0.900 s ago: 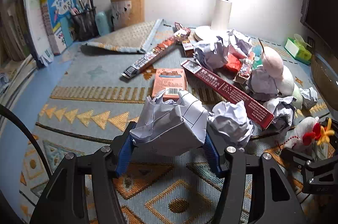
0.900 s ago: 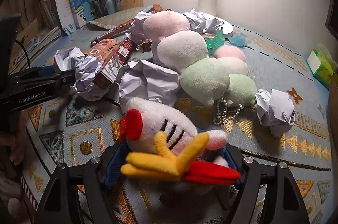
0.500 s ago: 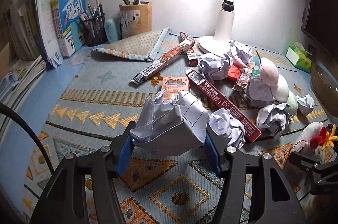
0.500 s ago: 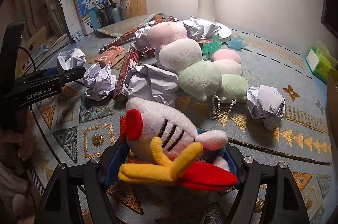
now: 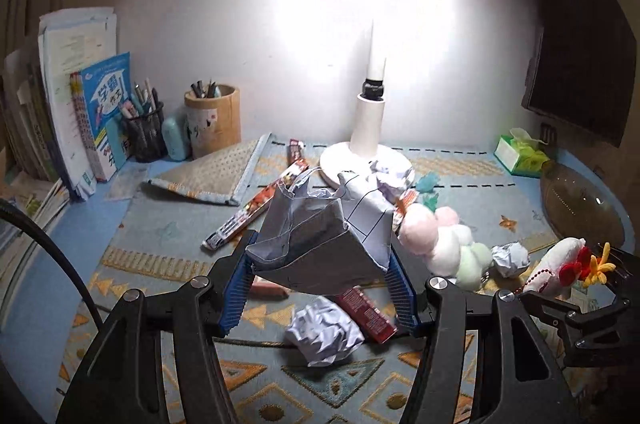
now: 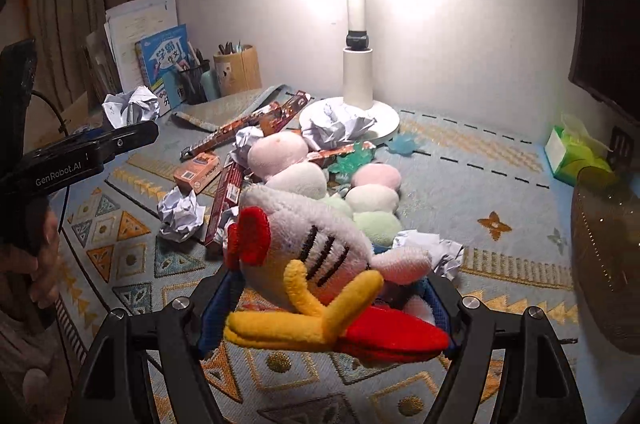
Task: Organize objects
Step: 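Lift the crumpled paper ball with the left gripper while the right gripper holds the plush duck, then carry paper ball and duck to the amber glass bowl and release both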
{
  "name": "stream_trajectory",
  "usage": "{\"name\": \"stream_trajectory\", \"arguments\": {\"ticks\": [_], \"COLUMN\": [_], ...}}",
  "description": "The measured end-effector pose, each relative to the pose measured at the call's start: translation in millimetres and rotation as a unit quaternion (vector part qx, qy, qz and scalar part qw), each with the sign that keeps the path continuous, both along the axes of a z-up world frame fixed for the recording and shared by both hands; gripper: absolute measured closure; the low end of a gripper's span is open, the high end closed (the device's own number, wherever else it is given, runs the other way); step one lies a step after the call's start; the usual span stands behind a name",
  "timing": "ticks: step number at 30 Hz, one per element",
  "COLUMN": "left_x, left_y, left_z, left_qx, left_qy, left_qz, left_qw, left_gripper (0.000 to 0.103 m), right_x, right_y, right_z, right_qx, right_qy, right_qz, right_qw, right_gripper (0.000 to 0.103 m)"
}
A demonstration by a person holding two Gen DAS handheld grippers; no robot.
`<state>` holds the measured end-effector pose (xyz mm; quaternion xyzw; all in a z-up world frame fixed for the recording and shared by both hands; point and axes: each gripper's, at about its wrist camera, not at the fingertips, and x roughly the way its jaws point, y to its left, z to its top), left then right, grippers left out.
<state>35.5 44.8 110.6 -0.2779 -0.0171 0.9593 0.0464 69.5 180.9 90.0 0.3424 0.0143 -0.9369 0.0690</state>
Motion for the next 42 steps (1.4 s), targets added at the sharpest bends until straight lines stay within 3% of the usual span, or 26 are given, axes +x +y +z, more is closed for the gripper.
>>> {"name": "stream_trajectory", "arguments": {"ticks": [10,13,17,20,23,27,36,42], "left_x": [-38.5,-53.5,-74.3,-84.3,-98.9,-110.5,-109.5,-109.5], "left_y": [95.8,129.1,172.0,206.2,240.2,288.9,355.1,368.1], "left_z": [24.2,26.0,26.1,25.5,23.2,15.6,-13.3,-17.9], "left_qx": [0.000,-0.013,0.024,0.024,0.040,0.081,0.075,0.076], "left_qy": [0.038,0.046,0.032,0.038,0.022,-0.008,-0.060,-0.071], "left_qz": [-0.099,-0.113,-0.161,-0.175,-0.196,-0.245,-0.319,-0.330], "left_qw": [0.9944,0.9925,0.9861,0.9835,0.9795,0.9661,0.9427,0.9381], "left_gripper": [0.045,0.045,0.044,0.044,0.044,0.044,0.044,0.044], "right_x": [10.0,16.4,30.4,45.3,61.4,75.7,95.2,95.0], "right_y": [78.6,110.0,156.3,184.8,208.9,242.4,296.9,303.5], "right_z": [52.2,60.1,62.1,58.4,54.5,48.3,33.1,28.8], "right_qx": [0.047,0.053,0.043,0.051,0.053,0.049,0.000,-0.006], "right_qy": [0.066,0.075,0.087,0.092,0.092,0.076,0.061,0.063], "right_qz": [-0.071,-0.107,-0.159,-0.198,-0.227,-0.259,-0.315,-0.316], "right_qw": [0.994,0.990,0.982,0.975,0.968,0.962,0.947,0.947], "right_gripper": [0.025,0.025,0.025,0.025,0.025,0.025,0.025,0.025]}}
